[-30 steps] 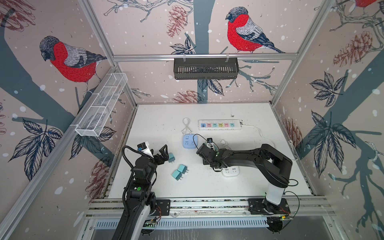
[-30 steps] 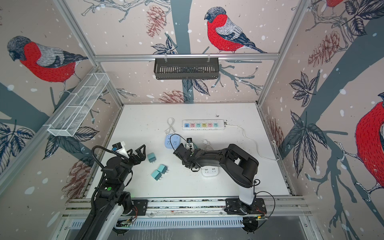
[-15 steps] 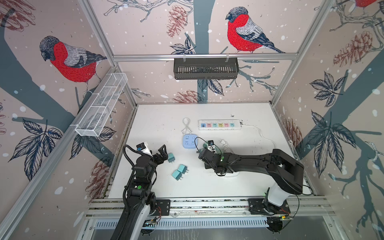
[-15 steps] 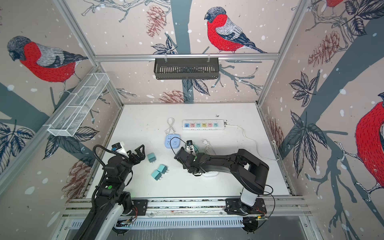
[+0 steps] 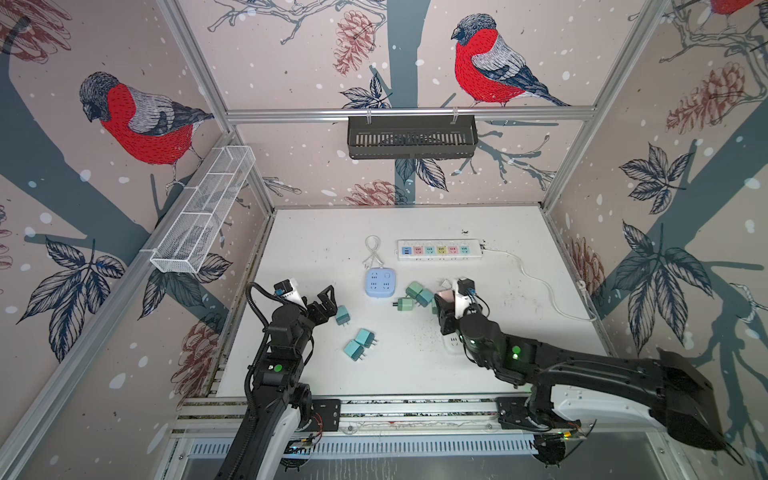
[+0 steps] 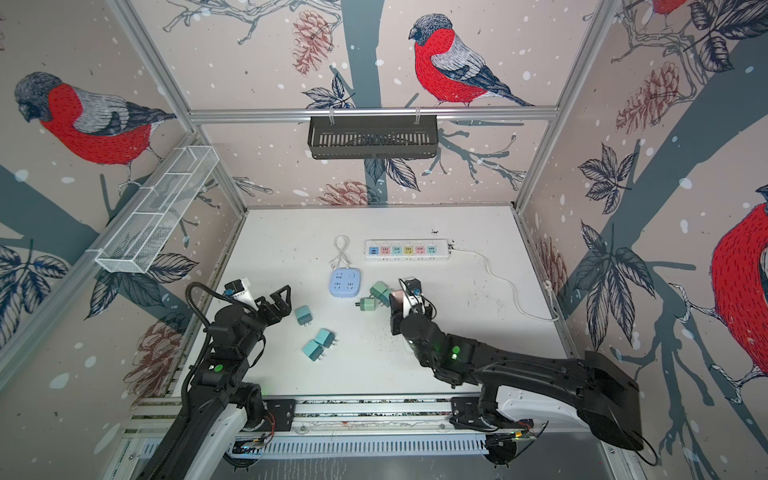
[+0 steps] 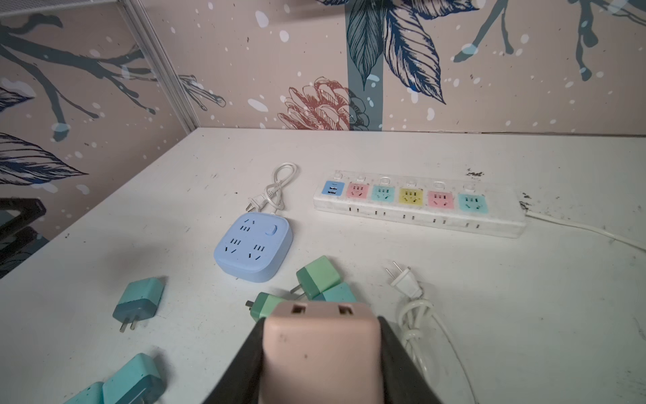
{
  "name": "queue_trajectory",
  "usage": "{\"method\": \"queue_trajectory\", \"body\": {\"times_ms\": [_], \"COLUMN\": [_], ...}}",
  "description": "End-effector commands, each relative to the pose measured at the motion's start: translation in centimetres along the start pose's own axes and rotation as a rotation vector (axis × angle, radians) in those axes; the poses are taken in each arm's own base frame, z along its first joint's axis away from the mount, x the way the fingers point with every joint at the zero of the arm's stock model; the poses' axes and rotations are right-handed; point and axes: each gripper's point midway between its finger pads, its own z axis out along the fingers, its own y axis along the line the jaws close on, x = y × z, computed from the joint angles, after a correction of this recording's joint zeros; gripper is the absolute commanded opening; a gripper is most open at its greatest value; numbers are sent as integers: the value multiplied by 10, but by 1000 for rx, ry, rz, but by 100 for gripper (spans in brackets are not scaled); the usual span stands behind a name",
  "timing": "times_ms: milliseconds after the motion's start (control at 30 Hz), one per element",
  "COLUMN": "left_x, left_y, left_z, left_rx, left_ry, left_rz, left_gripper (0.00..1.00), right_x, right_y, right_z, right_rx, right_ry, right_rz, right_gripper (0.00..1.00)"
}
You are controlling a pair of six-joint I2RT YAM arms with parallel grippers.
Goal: Insert the plug
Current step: 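Lift the pink adapter with the right gripper while the left gripper reaches toward it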
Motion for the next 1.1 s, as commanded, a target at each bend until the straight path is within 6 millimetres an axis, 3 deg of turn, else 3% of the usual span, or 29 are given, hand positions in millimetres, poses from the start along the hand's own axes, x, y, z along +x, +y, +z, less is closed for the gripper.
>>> {"method": "queue_trajectory", "body": {"times_ms": [0,200,300,567,867,1067], "left_x": [-12,-28,-34,-49,-31,-8], "left_y": [-52,-99,-118,-152,-151,-169], "left_z": [-16,-45,-58,-91,-89,-75], "left_rx": [235,414,488,616,610,609], "left_ry": [31,71,96,117,170,249], "left_rz": [16,2,-1,23,43,97], "left_gripper": [86,78,76,70,66,64], "right_x": [-26,3,8,20,27,31], "right_y": [-2,-33,-21,-3,24,45], "right_z": [-22,-30,-25,-18,-32,-40], "right_rx": [-106,-99,-237,-304,-431,-517], "right_ry": [-201,-190,-154,-98,-139,-131], "right_rz": [-4,-75,-74,-142,-253,-307], "right_gripper": [4,2,2,1,1,1]}}
